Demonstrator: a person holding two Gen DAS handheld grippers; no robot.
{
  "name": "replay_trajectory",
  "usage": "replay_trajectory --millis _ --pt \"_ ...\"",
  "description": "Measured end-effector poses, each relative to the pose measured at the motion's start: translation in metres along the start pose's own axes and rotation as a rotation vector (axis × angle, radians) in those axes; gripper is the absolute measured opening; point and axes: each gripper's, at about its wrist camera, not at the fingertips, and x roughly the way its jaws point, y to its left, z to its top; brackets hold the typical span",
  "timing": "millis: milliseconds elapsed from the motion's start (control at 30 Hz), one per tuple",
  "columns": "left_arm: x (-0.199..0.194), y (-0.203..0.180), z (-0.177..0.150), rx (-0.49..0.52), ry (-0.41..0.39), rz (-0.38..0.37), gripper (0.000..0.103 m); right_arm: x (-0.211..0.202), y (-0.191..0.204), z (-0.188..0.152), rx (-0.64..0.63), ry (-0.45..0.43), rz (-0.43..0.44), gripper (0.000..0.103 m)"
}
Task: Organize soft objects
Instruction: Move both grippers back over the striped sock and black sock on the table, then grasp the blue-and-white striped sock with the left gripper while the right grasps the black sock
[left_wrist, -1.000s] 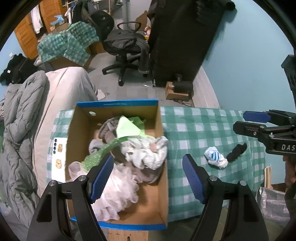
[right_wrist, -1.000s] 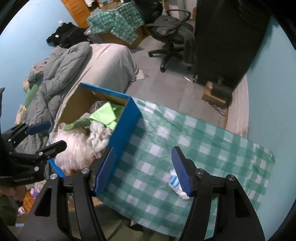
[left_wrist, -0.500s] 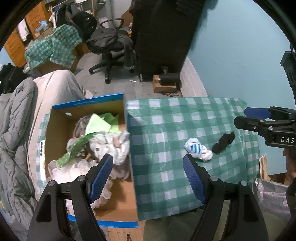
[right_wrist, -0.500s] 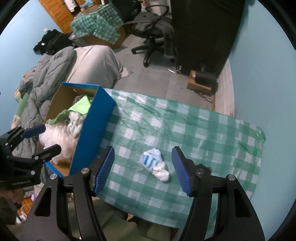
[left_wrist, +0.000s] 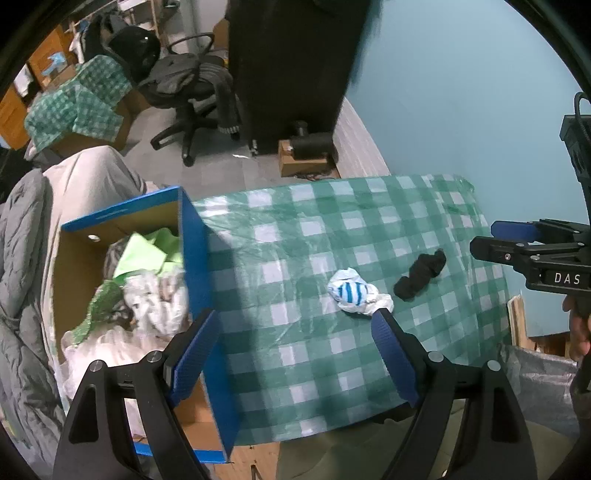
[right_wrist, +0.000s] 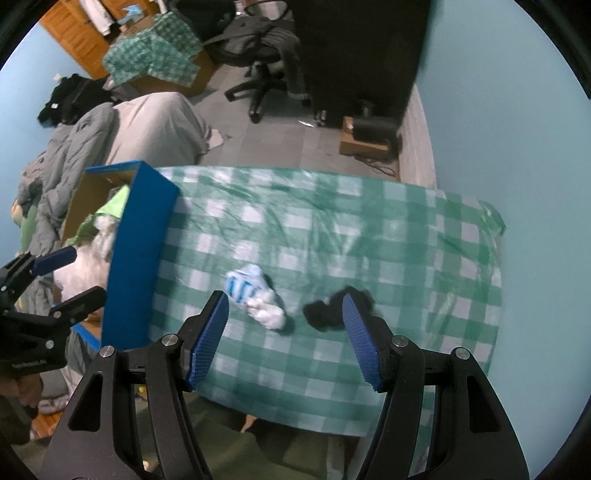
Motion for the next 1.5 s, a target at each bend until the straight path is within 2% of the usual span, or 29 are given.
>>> replay_trajectory --millis 233,433,567,667,967,1500 --pt "0.023 -0.018 0.001 0.025 0.041 -0.021 0.085 0.016 -0.035 -0.014 0.063 0.042 -0.026 0.063" --pt "0.055 -0.030 -0.004 0.049 0.106 -0.026 0.086 0.037 -0.052 -0.022 0.102 0.082 -0.025 0.064" --pt "0.074 -0.034 -0.008 0.062 0.135 -0.004 0.086 0.055 -0.060 -0.026 0.128 0.105 -0.026 0.064" --pt "0.087 -0.034 -0.008 0.040 0.160 -0.008 0.086 0.070 -0.062 -0.028 0.132 0.124 -0.048 0.064" --pt "0.118 -0.035 -0.004 -0.020 0.180 -0.050 0.086 0.104 -0.068 -0.024 0.153 0.155 -0.018 0.064" --pt "0.150 -0.045 0.011 -0.090 0.219 -0.079 0.086 0.147 -0.086 -0.028 0.158 0.196 -0.009 0.064"
